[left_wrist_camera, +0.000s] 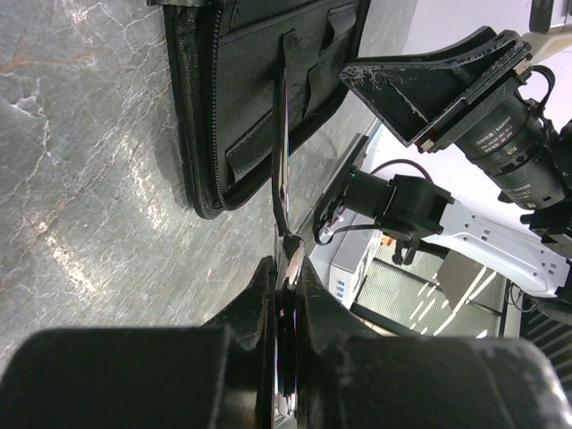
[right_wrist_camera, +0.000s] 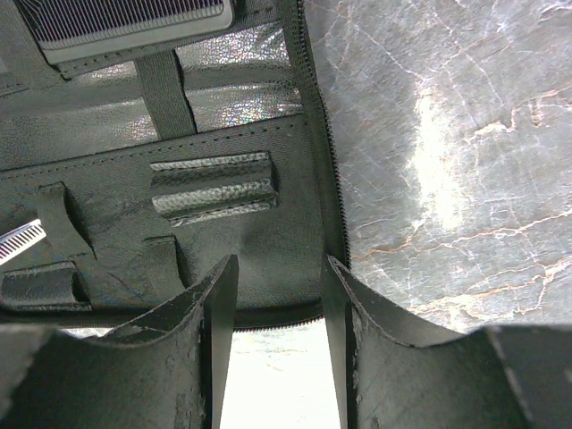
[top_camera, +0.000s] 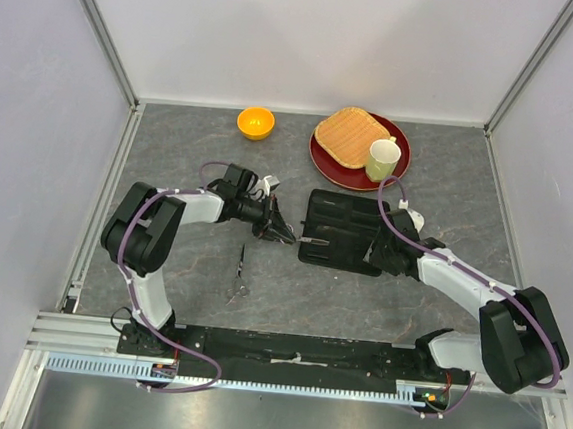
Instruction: Sort the hair-cutting tools
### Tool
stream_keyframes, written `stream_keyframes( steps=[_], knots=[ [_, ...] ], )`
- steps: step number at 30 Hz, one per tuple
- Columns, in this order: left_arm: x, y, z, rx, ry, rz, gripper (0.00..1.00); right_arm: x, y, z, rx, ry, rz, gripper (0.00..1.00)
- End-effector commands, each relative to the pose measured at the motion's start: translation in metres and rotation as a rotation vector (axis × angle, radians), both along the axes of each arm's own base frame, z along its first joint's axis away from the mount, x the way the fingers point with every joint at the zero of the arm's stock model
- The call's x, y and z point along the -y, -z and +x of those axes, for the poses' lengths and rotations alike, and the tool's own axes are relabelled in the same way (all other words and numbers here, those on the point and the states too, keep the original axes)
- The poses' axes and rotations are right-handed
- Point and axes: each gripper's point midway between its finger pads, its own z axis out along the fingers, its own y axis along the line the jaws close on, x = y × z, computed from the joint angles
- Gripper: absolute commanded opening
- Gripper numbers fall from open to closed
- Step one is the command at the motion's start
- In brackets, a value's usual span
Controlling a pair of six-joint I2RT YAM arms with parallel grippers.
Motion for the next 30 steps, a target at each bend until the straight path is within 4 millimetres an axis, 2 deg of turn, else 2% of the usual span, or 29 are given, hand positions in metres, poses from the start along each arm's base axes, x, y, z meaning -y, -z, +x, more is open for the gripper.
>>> stream_keyframes(
  steps=[1,12,18,30],
  knots=[
    [0.007,-0.012,0.002,0.004,0.010,-0.064,0.02,0.012,0.020,-0.012,-0.050,0.006,-0.046,0.50],
    [0.020,-0.022,-0.011,-0.034,0.062,-0.185,0.02,0.012,0.019,-0.013,-0.045,0.000,-0.036,0.51],
    [0.017,-0.002,-0.010,-0.058,0.009,-0.101,0.02,0.010,0.019,-0.014,-0.042,-0.006,-0.024,0.51],
    [0.000,0.005,-0.004,0.009,-0.035,0.036,0.02,0.009,0.017,-0.015,-0.034,-0.016,-0.017,0.52]
  ],
)
